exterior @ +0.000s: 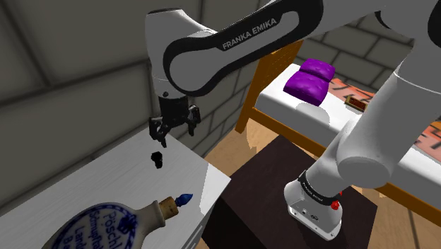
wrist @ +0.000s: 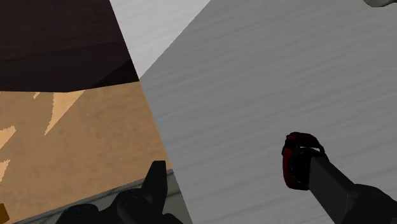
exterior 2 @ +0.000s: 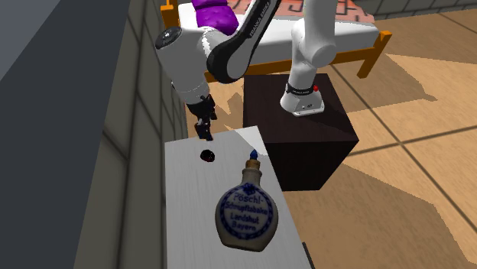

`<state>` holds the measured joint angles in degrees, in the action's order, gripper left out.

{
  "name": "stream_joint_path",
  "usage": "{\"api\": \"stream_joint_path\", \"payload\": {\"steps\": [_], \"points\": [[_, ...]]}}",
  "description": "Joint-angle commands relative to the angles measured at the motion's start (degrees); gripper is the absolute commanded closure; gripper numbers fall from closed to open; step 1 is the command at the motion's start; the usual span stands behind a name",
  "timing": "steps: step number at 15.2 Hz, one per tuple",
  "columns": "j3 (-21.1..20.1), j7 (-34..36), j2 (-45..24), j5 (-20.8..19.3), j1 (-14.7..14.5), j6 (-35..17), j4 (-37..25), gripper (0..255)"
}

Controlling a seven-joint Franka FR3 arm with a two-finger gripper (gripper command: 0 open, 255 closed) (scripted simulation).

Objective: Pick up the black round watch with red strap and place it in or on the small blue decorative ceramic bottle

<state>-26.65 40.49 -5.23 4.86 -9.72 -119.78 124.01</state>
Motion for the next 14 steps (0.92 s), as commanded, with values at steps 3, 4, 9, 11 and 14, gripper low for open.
{"api": "stream_joint_path", "payload": {"steps": [3, 4, 9, 11, 14], "points": [[-0.4, 5.8, -9.4, -4.4, -2.7, -1.7, -7.3, 0], [-0.3, 7.1, -11.7, -5.4, -3.5, -1.9, -9.3, 0], [0.2, 8.7, -15.2, -7.0, -4.9, -4.1, -10.4, 0], [0.4, 9.0, -16.0, -7.3, -5.1, -5.5, -9.7, 0], [0.6, 9.3, -17.0, -7.8, -5.4, -7.2, -8.9, 0]]}}
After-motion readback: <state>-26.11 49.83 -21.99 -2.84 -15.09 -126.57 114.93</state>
